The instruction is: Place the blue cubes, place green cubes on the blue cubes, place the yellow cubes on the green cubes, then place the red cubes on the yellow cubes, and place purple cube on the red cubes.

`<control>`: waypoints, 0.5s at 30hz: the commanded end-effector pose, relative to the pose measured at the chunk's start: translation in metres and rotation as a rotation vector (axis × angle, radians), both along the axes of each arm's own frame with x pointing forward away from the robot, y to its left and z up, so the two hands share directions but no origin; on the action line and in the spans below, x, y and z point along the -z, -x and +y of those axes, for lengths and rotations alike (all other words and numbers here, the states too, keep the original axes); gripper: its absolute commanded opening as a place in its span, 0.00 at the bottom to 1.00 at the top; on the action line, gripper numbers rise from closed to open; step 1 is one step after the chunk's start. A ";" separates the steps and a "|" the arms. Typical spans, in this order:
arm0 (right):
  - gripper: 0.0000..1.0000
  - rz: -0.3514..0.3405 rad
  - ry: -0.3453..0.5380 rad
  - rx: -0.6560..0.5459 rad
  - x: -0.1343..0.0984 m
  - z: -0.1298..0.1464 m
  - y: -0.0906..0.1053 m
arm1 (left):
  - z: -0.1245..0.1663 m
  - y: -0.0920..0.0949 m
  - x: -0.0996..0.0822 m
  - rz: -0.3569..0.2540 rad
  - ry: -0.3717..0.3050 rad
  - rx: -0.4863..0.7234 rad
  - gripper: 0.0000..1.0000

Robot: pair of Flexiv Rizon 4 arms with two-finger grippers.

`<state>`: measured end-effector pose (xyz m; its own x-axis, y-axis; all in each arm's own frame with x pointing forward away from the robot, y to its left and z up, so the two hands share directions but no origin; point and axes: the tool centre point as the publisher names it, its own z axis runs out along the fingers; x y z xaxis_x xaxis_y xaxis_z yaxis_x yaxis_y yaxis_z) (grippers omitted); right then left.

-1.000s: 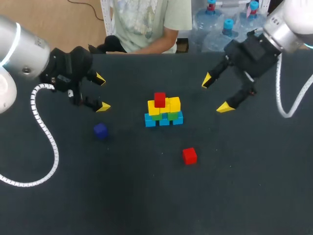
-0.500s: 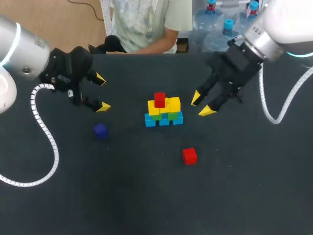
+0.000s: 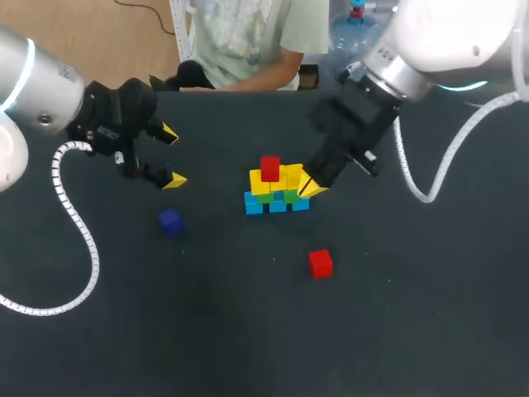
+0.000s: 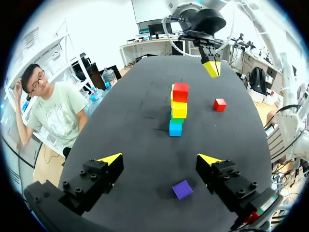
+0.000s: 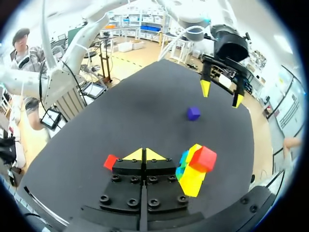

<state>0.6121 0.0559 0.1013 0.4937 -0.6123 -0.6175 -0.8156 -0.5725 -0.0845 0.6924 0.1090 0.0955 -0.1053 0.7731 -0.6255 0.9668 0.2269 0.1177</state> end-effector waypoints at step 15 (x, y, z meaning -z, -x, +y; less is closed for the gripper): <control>0.00 0.011 0.024 -0.061 0.009 0.026 0.005 | 0.000 -0.001 0.001 -0.001 0.002 0.002 1.00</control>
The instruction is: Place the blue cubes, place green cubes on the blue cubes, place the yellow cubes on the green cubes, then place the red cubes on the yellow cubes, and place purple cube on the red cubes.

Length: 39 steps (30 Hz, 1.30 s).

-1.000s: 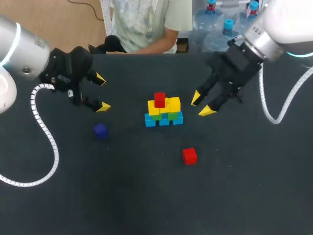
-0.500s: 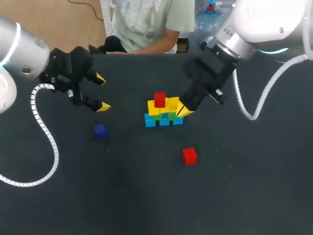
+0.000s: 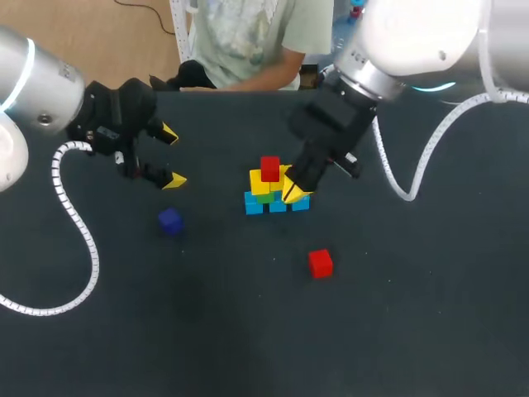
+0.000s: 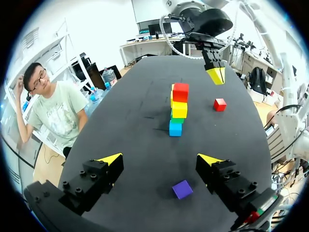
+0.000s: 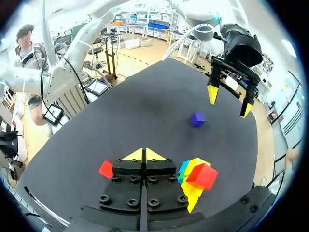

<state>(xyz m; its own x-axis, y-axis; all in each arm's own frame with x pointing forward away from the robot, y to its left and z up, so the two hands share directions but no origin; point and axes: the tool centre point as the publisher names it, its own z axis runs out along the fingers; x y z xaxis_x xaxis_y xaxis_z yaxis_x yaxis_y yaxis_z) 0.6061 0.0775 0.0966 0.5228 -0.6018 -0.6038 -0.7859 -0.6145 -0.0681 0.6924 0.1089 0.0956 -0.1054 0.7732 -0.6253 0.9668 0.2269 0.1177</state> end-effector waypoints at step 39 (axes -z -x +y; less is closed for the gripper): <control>0.00 -0.029 0.021 -0.061 0.007 0.019 -0.013 | 0.001 -0.001 0.001 -0.001 0.002 0.002 1.00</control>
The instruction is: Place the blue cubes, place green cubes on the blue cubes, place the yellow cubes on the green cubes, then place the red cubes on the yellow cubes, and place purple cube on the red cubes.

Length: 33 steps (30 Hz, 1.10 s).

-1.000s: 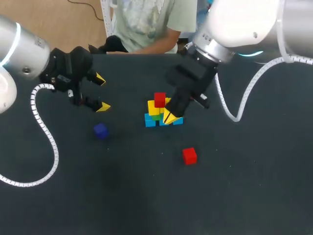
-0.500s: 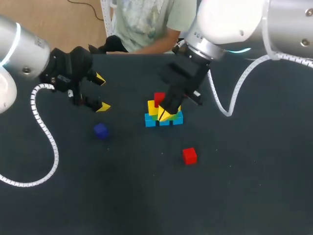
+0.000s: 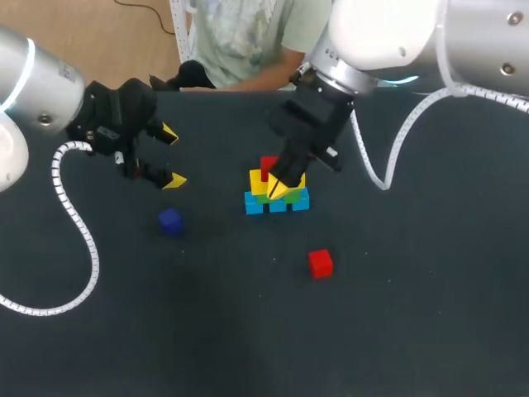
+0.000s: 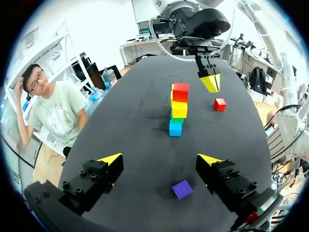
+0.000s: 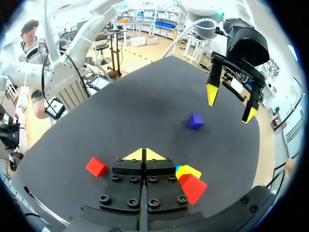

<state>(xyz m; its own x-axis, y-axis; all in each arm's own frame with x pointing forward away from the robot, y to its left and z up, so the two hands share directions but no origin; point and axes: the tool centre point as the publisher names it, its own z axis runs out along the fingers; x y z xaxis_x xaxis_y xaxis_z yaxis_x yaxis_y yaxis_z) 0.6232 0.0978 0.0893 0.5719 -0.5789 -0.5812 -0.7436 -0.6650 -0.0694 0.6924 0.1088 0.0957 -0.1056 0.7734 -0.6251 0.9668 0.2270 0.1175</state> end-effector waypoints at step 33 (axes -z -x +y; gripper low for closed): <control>0.00 -0.041 0.003 -0.004 0.004 -0.003 -0.005 | 0.001 -0.001 0.001 -0.001 0.003 0.003 1.00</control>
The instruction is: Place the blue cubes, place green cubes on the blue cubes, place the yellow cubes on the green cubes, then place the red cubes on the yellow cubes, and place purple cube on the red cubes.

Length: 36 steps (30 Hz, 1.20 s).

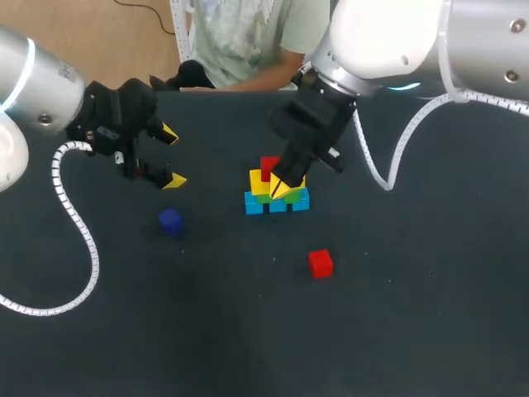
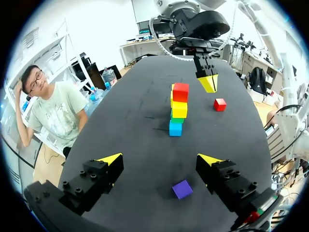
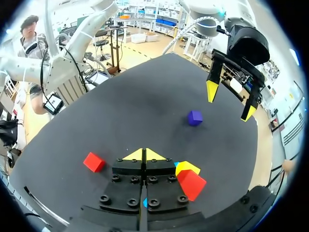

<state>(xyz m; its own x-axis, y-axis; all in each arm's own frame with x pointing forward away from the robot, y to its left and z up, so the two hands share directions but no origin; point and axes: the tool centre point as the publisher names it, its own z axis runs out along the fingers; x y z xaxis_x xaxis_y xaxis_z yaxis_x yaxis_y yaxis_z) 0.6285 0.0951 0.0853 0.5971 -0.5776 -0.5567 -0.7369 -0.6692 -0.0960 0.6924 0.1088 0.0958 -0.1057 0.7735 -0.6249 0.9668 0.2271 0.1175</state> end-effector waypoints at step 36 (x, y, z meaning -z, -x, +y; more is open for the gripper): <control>0.00 -0.021 -0.004 0.004 0.001 0.000 -0.006 | 0.001 -0.001 0.001 -0.001 0.003 0.003 1.00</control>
<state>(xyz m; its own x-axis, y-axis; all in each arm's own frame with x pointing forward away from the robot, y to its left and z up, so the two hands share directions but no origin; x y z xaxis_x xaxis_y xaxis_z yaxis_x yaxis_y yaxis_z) 0.6353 0.0952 0.0846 0.6049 -0.5781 -0.5476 -0.7376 -0.6660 -0.1117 0.6924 0.1088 0.0958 -0.1058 0.7735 -0.6249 0.9668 0.2271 0.1175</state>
